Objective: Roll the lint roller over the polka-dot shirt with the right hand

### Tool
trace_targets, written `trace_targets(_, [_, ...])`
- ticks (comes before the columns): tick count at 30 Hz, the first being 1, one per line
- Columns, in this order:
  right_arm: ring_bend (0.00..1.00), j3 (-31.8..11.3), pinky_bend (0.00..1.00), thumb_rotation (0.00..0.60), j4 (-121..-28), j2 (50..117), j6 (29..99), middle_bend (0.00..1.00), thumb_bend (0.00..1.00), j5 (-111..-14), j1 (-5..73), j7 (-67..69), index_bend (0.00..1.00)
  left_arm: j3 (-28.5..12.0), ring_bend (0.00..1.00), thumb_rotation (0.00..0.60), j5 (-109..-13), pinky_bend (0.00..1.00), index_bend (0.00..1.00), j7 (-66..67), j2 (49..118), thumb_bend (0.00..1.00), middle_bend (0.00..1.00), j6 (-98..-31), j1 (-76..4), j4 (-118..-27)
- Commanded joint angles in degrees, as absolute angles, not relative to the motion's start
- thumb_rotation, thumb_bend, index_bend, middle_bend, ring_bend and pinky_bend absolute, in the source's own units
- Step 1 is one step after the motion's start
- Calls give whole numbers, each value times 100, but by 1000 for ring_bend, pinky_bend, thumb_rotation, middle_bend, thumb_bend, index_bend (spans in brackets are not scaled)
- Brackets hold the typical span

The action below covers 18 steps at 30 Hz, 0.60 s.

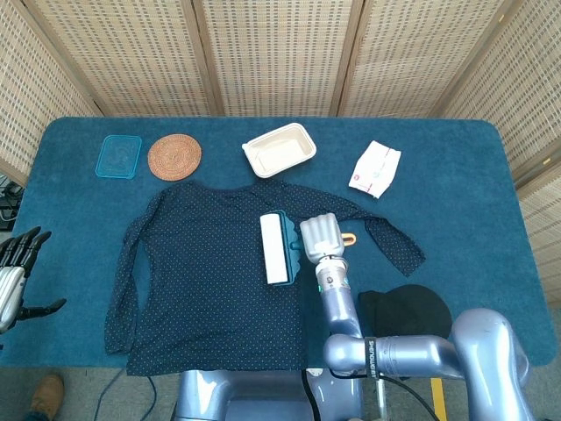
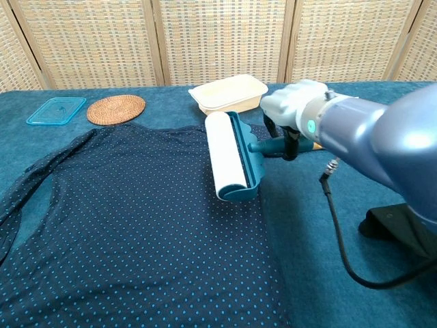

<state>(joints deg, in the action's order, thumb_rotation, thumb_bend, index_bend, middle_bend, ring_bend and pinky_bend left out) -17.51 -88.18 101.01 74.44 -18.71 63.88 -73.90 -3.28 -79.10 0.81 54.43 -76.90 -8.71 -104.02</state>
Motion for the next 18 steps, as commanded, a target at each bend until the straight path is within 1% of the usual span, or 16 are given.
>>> trace_targets(1, [1000, -1947, 1000, 600, -8607, 10373, 7658, 1000, 961, -1394, 6870, -8143, 748, -336, 0, 600, -7864, 0, 0, 44, 5443, 0, 0, -7617, -907, -10371])
trace_targets(4, [1000, -2196, 1000, 600, -8335, 10685, 7755, 1000, 965, -823, 7380, -8951, 760, -355, 0, 600, -7755, 0, 0, -27, 5447, 0, 0, -7459, -972, -10316])
trace_targets(6, [1000, -2476, 1000, 600, -7958, 10980, 7848, 1000, 968, -379, 7770, -9450, 767, -380, 0, 600, -7674, 0, 0, -89, 5441, 0, 0, -7349, -1023, -10268])
trace_targets(9, [1000, -2737, 1000, 600, -7456, 11302, 7818, 1000, 970, -112, 8119, -9741, 774, -406, 0, 600, -7563, 0, 0, -158, 5434, 0, 0, -7224, -1075, -10214])
trace_targets(15, [1000, -2972, 1000, 600, -6661, 11804, 7670, 1000, 973, 29, 8560, -10021, 777, -443, 0, 600, -7389, 0, 0, -196, 5453, 0, 0, -7042, -1159, -10116])
trace_targets(18, [1000, -2992, 1000, 600, -6309, 11998, 7594, 1000, 974, 30, 8719, -10186, 781, -451, 0, 600, -7337, 0, 0, -156, 5464, 0, 0, -7001, -1186, -10112])
